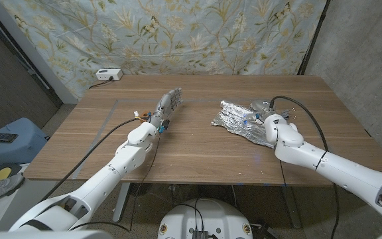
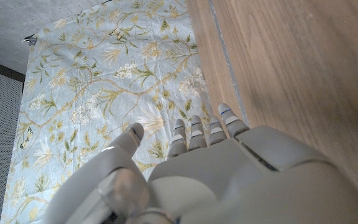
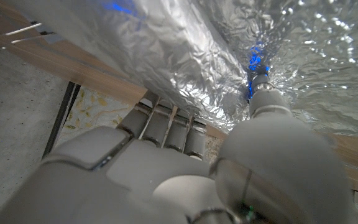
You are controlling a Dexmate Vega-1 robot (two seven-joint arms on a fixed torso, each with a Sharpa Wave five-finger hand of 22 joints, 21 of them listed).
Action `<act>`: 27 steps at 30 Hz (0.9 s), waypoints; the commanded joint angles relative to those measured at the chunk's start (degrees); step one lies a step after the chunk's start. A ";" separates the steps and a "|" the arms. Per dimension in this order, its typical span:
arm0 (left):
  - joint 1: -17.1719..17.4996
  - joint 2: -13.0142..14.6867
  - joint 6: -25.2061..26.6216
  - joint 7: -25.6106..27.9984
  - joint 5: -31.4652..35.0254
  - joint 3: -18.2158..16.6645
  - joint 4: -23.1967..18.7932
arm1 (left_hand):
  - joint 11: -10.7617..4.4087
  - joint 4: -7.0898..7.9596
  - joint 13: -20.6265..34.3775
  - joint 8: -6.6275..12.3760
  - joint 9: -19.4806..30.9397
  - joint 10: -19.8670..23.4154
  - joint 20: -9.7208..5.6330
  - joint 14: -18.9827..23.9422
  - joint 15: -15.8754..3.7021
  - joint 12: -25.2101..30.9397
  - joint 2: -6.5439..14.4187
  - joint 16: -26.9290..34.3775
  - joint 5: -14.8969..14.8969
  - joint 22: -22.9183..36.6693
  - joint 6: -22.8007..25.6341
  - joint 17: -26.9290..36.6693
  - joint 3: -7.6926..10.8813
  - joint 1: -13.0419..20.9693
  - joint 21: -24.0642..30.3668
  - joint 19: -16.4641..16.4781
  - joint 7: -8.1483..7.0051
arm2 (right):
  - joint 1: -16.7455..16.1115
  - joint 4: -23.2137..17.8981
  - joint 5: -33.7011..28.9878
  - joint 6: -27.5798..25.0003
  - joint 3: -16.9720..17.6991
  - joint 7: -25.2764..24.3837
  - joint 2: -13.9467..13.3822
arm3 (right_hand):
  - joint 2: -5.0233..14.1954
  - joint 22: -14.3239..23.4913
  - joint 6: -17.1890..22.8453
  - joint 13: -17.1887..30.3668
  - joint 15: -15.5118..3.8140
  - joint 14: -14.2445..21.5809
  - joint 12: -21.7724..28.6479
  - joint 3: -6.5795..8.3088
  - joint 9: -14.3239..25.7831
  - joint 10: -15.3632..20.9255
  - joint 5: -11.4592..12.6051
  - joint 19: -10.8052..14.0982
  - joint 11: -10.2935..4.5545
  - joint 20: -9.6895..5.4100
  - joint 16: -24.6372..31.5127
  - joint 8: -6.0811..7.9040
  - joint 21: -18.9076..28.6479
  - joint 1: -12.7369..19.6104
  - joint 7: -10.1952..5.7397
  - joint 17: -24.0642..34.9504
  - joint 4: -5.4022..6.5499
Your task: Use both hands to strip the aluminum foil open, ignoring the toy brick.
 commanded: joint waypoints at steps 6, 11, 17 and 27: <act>-0.72 0.07 0.29 -1.04 -0.60 -0.22 1.20 | 0.17 -0.02 0.30 0.31 0.36 0.73 0.55 0.73 0.34 0.65 0.08 0.24 0.37 0.15 0.61 0.10 0.49 -0.47 -0.03 0.53 0.06 | -1.85 -0.23 -0.26 1.36 1.52 -4.90 -0.09 | 0.23 0.12 2.72 2.41 -9.07 2.36 2.80 0.66 0.74 2.51 0.32 2.38 -2.59 -1.02 -0.66 1.40 0.78 2.40 -0.52 0.39 -0.17; -1.08 0.00 0.58 -1.51 -0.75 -0.10 1.48 | 0.21 0.02 0.32 0.30 0.37 0.91 0.55 0.99 0.36 0.70 0.08 0.28 0.37 0.15 0.65 0.12 0.55 -0.52 -0.09 0.57 0.00 | -2.26 -0.99 0.04 1.22 2.17 -4.64 -0.67 | 0.29 0.13 2.92 2.92 -9.03 2.84 3.27 0.78 0.76 2.61 0.34 2.62 -2.59 -1.01 -0.97 1.46 0.80 2.88 -0.50 0.50 -0.14; -1.56 -0.27 0.69 -1.99 -1.02 -0.07 2.15 | 0.29 0.14 0.35 0.25 0.38 1.12 0.59 1.34 0.53 0.76 0.07 0.35 0.37 0.15 0.63 0.17 0.60 -0.64 -0.14 0.70 -0.02 | -2.66 -2.25 0.56 1.56 2.89 -4.09 -1.46 | 0.31 0.14 2.83 3.25 -9.01 2.93 3.50 0.85 0.68 2.44 0.32 2.69 -2.67 -1.09 -1.58 1.34 0.74 3.04 -0.39 0.46 0.00; -2.35 -0.67 0.79 -2.76 -1.03 0.23 2.99 | 0.46 0.23 0.42 0.26 0.40 1.51 0.88 1.64 0.61 0.90 0.04 0.36 0.37 0.16 0.76 0.19 0.69 -0.75 -0.16 0.98 0.00 | -3.17 -4.70 1.93 1.74 4.61 -2.88 -2.72 | 0.29 0.14 2.48 2.48 -8.92 2.75 3.20 0.88 0.55 2.52 0.25 3.09 -2.38 -0.98 -2.65 1.04 0.77 3.13 -0.08 0.38 0.23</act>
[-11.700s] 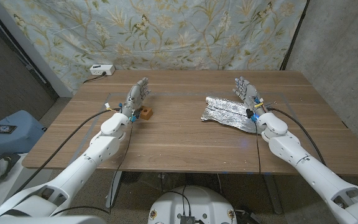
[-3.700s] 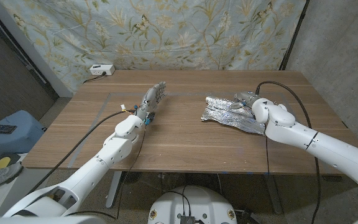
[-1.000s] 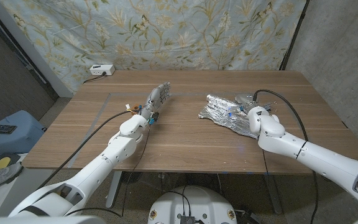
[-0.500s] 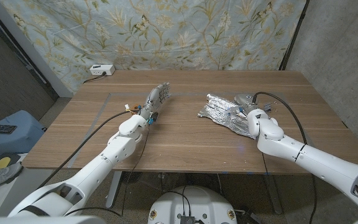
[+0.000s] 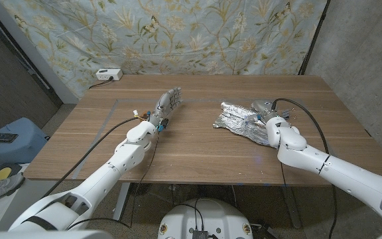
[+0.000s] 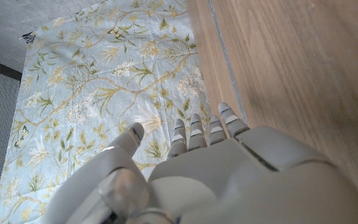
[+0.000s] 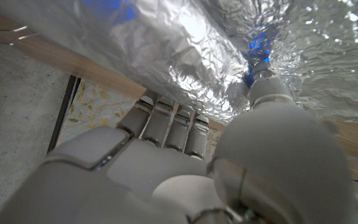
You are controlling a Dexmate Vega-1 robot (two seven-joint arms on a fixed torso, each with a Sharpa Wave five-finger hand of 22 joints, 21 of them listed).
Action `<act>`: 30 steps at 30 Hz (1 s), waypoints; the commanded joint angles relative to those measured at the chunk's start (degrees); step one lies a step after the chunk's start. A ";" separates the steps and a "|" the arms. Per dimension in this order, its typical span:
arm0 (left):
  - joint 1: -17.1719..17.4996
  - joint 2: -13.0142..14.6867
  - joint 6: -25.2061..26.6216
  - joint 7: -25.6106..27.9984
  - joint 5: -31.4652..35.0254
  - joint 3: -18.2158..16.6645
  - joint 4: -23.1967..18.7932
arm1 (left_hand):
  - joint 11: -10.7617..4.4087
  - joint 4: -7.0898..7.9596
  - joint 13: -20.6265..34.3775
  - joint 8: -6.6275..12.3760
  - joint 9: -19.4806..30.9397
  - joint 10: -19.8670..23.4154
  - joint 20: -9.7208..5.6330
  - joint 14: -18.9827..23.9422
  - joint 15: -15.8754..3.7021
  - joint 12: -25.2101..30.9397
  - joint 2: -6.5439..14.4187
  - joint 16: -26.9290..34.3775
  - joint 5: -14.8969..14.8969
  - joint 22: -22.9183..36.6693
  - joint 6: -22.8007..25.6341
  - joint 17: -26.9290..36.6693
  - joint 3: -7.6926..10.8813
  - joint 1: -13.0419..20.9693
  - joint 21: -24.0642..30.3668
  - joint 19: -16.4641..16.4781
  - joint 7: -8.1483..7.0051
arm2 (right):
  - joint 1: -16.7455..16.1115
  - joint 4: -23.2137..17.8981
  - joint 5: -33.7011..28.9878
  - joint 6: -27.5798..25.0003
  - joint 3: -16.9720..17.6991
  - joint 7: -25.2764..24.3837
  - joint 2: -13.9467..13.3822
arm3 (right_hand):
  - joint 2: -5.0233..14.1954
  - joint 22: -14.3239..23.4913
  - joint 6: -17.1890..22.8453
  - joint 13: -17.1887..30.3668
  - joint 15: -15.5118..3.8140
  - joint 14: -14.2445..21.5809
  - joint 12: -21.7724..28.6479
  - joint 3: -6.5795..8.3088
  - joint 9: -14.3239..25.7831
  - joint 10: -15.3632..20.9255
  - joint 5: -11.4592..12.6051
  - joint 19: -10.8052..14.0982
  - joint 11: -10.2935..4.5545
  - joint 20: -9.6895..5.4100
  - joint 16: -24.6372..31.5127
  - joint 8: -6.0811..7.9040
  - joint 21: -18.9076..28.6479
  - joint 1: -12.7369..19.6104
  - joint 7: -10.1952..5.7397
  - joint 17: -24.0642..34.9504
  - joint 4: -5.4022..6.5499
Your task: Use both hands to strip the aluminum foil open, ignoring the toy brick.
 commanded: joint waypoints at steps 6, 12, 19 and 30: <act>-1.16 -0.51 0.32 -0.95 -0.25 0.33 1.13 | 0.35 0.02 0.18 0.25 0.12 0.45 0.17 0.59 0.46 0.34 0.18 0.37 0.38 0.16 0.78 0.21 0.51 -0.64 -0.22 0.36 -0.02 | -0.60 -3.16 2.10 0.85 2.24 1.70 -1.54 | 0.48 0.15 -0.05 -0.75 -8.25 0.07 -0.19 0.38 0.02 1.70 0.29 0.59 -1.68 -1.07 -1.01 -0.55 0.10 -0.20 0.76 0.13 0.41; -1.02 -0.39 0.46 -0.91 -0.37 0.23 1.00 | 0.53 0.04 0.22 0.25 0.13 0.66 0.25 0.75 0.55 0.41 0.16 0.35 0.38 0.16 0.85 0.22 0.58 -0.70 -0.25 0.50 -0.02 | -0.61 -3.85 3.85 1.15 3.09 2.73 -1.43 | 0.58 0.14 -0.06 -1.34 -8.22 0.15 -0.46 0.32 -0.06 1.70 0.23 0.61 -1.40 -1.01 -1.53 -0.69 0.02 -0.34 0.81 0.15 0.62; -1.12 -0.36 0.51 -1.21 -0.49 0.23 1.03 | 0.51 0.04 0.26 0.25 0.14 0.70 0.28 0.90 0.62 0.41 0.15 0.32 0.39 0.16 0.93 0.21 0.66 -0.73 -0.31 0.58 0.04 | -0.39 -4.81 6.13 0.60 3.82 4.47 -1.58 | 0.55 0.15 -0.46 -2.09 -8.04 -0.23 -1.00 0.04 -0.14 1.21 0.06 0.32 -0.78 -0.82 -2.26 -1.03 -0.21 -0.78 1.19 0.25 0.92; -1.35 -0.27 0.69 -1.45 -0.57 0.20 1.05 | 0.57 0.05 0.33 0.22 0.15 0.77 0.30 0.98 0.67 0.41 0.09 0.22 0.40 0.17 0.98 0.21 0.78 -0.80 -0.43 0.69 0.02 | 0.06 -6.98 11.62 -0.42 5.43 7.88 -2.82 | 0.76 0.15 -1.07 -3.05 -7.77 -1.13 -1.68 -0.46 -0.13 0.57 -0.27 -0.17 0.28 -0.40 -3.02 -1.50 -0.54 -1.45 2.02 0.67 1.34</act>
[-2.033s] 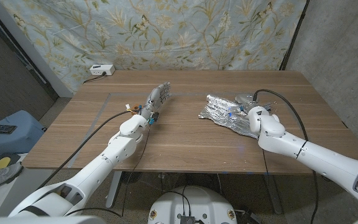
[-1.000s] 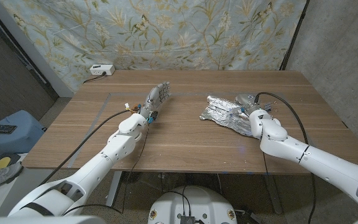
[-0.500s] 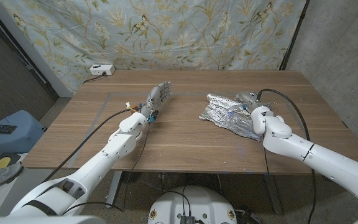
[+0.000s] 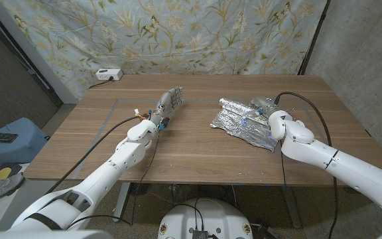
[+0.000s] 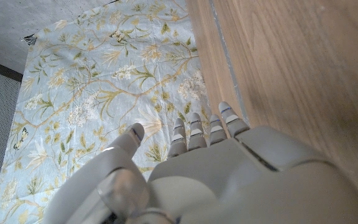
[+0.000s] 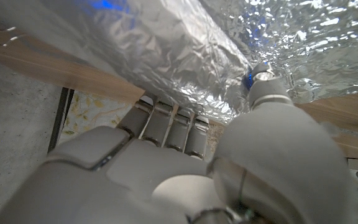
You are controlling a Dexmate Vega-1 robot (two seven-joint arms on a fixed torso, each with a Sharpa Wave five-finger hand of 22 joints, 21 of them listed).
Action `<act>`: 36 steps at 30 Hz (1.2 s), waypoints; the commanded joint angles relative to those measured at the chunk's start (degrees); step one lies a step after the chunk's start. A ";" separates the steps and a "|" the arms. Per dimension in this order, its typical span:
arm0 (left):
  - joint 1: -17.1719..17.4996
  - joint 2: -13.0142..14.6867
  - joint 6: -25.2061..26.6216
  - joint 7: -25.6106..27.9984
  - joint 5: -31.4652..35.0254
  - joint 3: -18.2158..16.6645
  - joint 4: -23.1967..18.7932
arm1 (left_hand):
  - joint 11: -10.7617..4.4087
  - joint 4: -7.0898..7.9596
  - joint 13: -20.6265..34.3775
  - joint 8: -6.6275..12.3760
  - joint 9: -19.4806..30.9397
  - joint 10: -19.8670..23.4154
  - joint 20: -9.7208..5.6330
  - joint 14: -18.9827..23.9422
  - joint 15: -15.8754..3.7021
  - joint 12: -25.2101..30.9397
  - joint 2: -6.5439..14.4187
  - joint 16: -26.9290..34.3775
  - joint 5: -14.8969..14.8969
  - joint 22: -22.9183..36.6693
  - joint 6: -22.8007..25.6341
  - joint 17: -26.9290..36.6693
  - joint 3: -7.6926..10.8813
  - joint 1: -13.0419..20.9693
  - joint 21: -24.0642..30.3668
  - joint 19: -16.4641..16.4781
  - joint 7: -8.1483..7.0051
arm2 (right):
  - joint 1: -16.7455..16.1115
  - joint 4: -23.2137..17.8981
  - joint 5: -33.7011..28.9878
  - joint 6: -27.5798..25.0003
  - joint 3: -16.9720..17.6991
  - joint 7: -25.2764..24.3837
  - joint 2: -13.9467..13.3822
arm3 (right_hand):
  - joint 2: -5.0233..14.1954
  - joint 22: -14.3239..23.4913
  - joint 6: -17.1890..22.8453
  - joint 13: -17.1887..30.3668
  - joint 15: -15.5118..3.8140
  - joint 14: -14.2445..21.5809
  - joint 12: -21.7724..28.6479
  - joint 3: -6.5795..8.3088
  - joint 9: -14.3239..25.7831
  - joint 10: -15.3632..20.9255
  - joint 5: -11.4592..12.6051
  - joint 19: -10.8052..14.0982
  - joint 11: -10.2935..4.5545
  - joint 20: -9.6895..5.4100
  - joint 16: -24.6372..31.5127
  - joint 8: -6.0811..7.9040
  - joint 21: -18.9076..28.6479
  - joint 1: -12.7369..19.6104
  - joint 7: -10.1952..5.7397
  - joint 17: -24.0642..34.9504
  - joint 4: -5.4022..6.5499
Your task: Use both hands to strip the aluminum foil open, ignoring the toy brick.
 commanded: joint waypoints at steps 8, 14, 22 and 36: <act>-0.87 -0.04 0.31 -1.03 -0.24 0.12 0.67 | 0.33 0.13 0.26 0.20 0.16 0.46 0.06 0.44 0.04 0.16 -0.18 0.15 0.40 0.18 0.38 0.21 0.47 -0.46 -0.28 0.45 0.12 | 0.71 -2.75 11.35 -1.88 2.84 5.03 -1.25 | 0.13 0.16 0.10 -0.56 -7.66 -0.24 -0.40 -0.02 0.05 0.07 -0.18 -0.16 0.82 -0.34 -0.68 -0.17 -0.34 -0.32 0.78 0.45 0.28; -1.47 -0.10 0.62 -1.29 -0.11 0.30 0.87 | 0.28 0.12 0.30 0.17 0.17 0.48 0.00 0.46 0.06 0.15 -0.20 0.10 0.40 0.18 0.34 0.21 0.53 -0.50 -0.34 0.51 0.13 | 0.63 -3.40 15.41 -2.09 4.24 5.10 -1.75 | 0.24 0.16 0.29 -0.85 -7.54 -0.09 -0.49 -0.03 0.10 0.17 -0.23 -0.13 0.89 -0.25 -0.85 -0.17 -0.37 -0.20 1.18 0.47 0.24; -1.78 -0.22 0.94 -1.34 -0.02 0.46 0.89 | 0.37 0.12 0.33 0.14 0.17 0.46 0.05 0.51 0.04 0.12 -0.23 0.06 0.40 0.19 0.32 0.21 0.60 -0.55 -0.42 0.57 0.11 | 0.68 -3.88 21.30 -1.39 6.10 5.28 -2.60 | 0.50 0.18 0.25 -1.29 -6.92 0.03 -0.52 -0.22 0.22 0.43 -0.41 -0.02 1.35 0.04 -0.92 -0.34 -0.41 -0.14 1.88 0.81 0.26; -2.45 -0.15 1.40 -1.94 -0.05 0.61 0.75 | 0.42 0.05 0.39 0.11 0.18 0.51 0.04 0.57 0.03 0.10 -0.28 -0.02 0.40 0.20 0.33 0.20 0.72 -0.59 -0.54 0.71 0.11 | 0.96 -4.05 28.79 0.36 7.76 4.37 -3.76 | 1.07 0.22 1.02 -1.46 -6.47 0.83 -0.06 -0.50 0.36 1.29 -0.74 0.53 2.14 0.40 -0.81 -0.30 -0.28 -0.29 2.36 1.25 0.45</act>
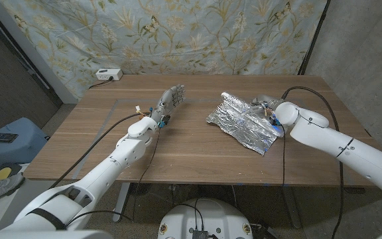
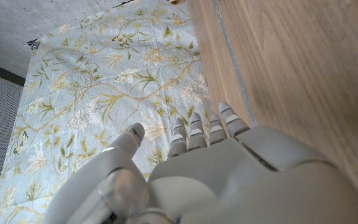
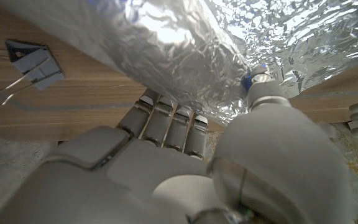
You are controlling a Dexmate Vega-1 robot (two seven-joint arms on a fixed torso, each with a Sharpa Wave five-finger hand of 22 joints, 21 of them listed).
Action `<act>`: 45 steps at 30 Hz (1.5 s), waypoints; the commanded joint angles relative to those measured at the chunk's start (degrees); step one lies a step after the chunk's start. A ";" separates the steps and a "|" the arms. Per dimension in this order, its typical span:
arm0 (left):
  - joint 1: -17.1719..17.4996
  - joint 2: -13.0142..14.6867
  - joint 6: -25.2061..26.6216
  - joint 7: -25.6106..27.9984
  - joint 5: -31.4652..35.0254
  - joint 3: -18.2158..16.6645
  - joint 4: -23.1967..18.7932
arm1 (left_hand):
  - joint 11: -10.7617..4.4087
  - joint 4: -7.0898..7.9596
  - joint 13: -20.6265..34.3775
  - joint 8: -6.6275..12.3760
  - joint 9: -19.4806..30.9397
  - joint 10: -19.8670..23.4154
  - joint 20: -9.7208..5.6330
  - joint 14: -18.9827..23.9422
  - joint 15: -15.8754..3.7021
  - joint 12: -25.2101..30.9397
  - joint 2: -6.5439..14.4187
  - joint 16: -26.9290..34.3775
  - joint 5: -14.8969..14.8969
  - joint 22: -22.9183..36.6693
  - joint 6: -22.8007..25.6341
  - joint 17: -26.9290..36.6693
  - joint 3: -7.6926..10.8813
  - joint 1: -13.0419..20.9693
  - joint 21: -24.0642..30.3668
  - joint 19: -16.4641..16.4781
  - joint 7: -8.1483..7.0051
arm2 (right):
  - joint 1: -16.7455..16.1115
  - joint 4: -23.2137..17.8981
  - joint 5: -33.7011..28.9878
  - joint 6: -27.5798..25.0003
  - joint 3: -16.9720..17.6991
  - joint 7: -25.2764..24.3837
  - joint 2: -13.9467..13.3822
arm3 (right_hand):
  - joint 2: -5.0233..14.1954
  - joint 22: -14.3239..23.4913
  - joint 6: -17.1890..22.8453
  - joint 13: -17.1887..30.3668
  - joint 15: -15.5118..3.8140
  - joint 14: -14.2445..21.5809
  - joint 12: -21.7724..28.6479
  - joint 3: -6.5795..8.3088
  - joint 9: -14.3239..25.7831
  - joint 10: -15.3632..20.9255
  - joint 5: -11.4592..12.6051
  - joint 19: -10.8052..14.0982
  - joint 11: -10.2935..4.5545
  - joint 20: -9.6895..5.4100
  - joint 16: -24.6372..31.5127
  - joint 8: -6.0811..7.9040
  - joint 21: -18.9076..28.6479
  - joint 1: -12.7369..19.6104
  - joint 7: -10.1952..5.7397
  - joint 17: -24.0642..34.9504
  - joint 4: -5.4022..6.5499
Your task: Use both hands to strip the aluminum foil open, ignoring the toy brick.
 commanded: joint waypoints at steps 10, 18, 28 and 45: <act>-1.06 0.18 1.03 -0.95 0.04 0.37 -0.55 | 0.19 -0.04 0.30 0.11 0.19 0.26 0.38 0.42 0.33 0.10 -0.10 -0.07 0.41 0.21 0.37 0.18 0.49 -0.37 -0.22 0.47 0.15 | -0.22 -0.53 12.76 3.03 3.69 -0.55 -1.63 | 1.30 0.37 0.98 -0.08 -5.92 0.87 0.62 -0.22 0.34 0.85 -0.62 2.26 1.04 0.60 0.05 -0.03 0.86 0.52 0.73 0.69 0.02; -0.67 0.43 1.71 -1.64 -1.07 0.04 -1.40 | 0.12 -0.10 0.33 0.09 0.19 0.27 0.41 0.45 0.33 0.08 -0.11 -0.10 0.42 0.21 0.37 0.17 0.56 -0.38 -0.31 0.51 0.12 | -2.44 -0.87 19.89 6.56 7.21 -1.38 -1.83 | 1.65 0.55 0.94 -0.11 -4.82 0.68 0.65 -0.40 0.40 0.41 -0.95 3.75 2.12 2.19 -0.05 -0.33 1.55 0.82 1.42 1.15 -0.11; -0.27 0.78 1.60 -1.47 -1.06 -0.09 -2.17 | 0.18 -0.08 0.37 0.08 0.19 0.21 0.86 0.73 0.70 0.02 -0.15 -0.03 0.42 0.22 0.38 0.20 0.60 -0.49 -0.34 0.75 0.13 | -2.41 -1.23 23.17 7.59 7.40 -1.79 -2.90 | 2.05 0.66 0.85 -0.94 -3.33 -1.00 -0.05 -0.99 0.72 -0.96 -1.61 9.70 3.31 4.07 -1.10 -0.75 4.00 1.06 1.88 1.32 -0.16; -0.55 0.76 1.40 -2.75 -2.16 -0.60 -1.09 | 0.17 -0.31 0.42 0.08 0.20 0.22 0.86 0.83 0.77 -0.02 -0.18 -0.10 0.46 0.24 0.43 0.17 0.75 -0.45 -0.48 0.92 0.16 | -0.78 -0.93 26.75 6.48 6.56 -2.06 -2.60 | 3.25 0.61 1.06 -2.25 -2.35 -1.03 -0.70 -1.62 1.13 -1.37 -2.23 18.07 4.59 1.02 -1.79 -1.16 7.48 2.20 2.80 0.95 -0.36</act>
